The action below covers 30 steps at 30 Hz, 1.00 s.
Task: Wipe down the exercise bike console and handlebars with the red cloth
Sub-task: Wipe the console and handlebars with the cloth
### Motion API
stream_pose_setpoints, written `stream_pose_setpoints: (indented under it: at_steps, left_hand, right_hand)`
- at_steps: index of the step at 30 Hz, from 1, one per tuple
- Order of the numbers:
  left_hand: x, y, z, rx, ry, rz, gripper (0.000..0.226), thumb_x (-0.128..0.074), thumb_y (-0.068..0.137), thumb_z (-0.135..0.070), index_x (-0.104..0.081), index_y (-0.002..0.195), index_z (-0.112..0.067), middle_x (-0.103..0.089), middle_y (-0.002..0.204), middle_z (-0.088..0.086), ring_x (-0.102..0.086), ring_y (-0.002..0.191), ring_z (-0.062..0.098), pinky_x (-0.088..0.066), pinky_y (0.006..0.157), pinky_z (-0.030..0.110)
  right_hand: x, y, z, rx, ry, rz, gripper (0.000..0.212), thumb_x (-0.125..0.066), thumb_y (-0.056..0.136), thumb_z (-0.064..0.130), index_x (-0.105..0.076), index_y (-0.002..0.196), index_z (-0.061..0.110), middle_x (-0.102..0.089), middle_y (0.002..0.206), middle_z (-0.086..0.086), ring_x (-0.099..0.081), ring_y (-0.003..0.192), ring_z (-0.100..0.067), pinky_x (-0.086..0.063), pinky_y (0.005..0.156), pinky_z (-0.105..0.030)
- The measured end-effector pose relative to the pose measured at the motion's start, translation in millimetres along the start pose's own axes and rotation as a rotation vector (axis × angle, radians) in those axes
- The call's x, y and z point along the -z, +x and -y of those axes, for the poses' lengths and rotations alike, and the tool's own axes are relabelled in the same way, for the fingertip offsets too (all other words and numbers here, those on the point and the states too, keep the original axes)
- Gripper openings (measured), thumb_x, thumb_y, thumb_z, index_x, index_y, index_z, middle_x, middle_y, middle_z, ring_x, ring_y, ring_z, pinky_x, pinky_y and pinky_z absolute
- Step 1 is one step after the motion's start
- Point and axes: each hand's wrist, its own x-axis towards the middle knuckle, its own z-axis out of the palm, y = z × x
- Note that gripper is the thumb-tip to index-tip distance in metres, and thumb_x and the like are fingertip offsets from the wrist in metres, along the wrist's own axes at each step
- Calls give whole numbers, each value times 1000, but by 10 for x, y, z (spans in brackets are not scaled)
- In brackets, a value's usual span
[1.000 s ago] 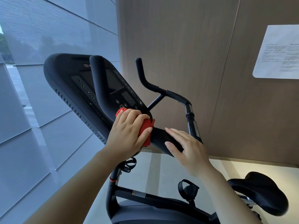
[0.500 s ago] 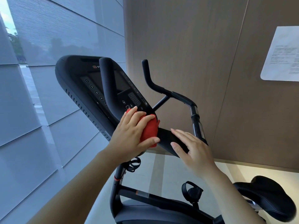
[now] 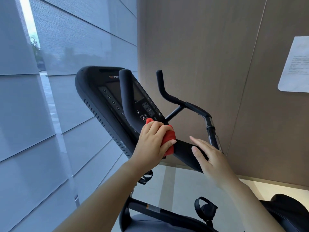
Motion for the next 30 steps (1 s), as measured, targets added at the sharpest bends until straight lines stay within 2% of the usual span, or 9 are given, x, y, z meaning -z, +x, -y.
stream_pose_setpoints:
  at_steps: [1,5,8,10,11,14,17,24,30]
  left_hand:
    - [3,-1,0,3,-31,-19,41,-48,92,-45,-59,115,-13,-55,110,4,-43,106,20,-34,101,35]
    - [109,22,100,127,-170,-193,38,-47,91,-43,-58,114,-15,-53,111,1,-34,103,11,-25,96,20]
    - [246,104,245,226,-186,-290,39,-46,91,-41,-54,120,-18,-48,118,0,-32,109,13,-23,99,22]
    - [250,148,304,155,8,-112,47,-38,92,-49,-51,128,-22,-45,127,2,-31,124,21,-21,110,38]
    - [233,153,319,106,137,1,51,-33,91,-55,-48,132,-27,-42,134,1,-25,133,23,-15,113,47]
    - [230,110,432,-5,278,109,60,-23,88,-67,-38,138,-37,-35,143,-3,-12,142,24,1,117,51]
    - [271,44,525,-87,267,100,70,-26,82,-76,-39,137,-35,-39,140,-1,-17,140,24,0,116,47]
    - [132,66,468,-53,184,-56,74,-44,70,-82,-57,122,-30,-53,119,2,-40,125,26,-18,113,54]
    - [15,96,479,-16,112,-182,69,-52,65,-83,-62,111,-32,-54,110,-5,-44,113,18,-11,113,39]
  right_hand:
    - [4,29,32,-5,25,-6,52,-31,89,55,-46,133,33,-46,135,20,-35,127,7,-30,101,-16]
    - [-42,169,210,58,56,-5,49,-31,91,50,-46,133,31,-42,129,30,-30,120,22,-22,93,3]
    - [-103,225,247,52,44,24,49,-31,91,48,-45,134,30,-42,130,28,-28,117,26,-20,92,5]
    - [-124,224,222,33,25,9,50,-31,91,50,-45,134,29,-45,133,23,-29,117,24,-20,92,5]
    - [-127,218,206,29,19,-3,50,-31,91,50,-46,134,29,-45,133,23,-30,117,24,-21,92,5]
    - [-125,198,169,12,6,-17,51,-29,90,53,-46,133,32,-46,132,24,-31,117,23,-23,90,5]
    - [-131,187,160,10,-13,-17,52,-28,89,55,-46,133,33,-47,131,25,-33,118,19,-25,89,3]
    - [-128,189,172,4,-28,9,53,-28,88,56,-45,133,33,-47,131,24,-37,119,12,-24,89,1]
    - [-111,185,200,20,-23,7,54,-27,87,58,-47,131,35,-46,123,32,-33,111,26,-24,87,5]
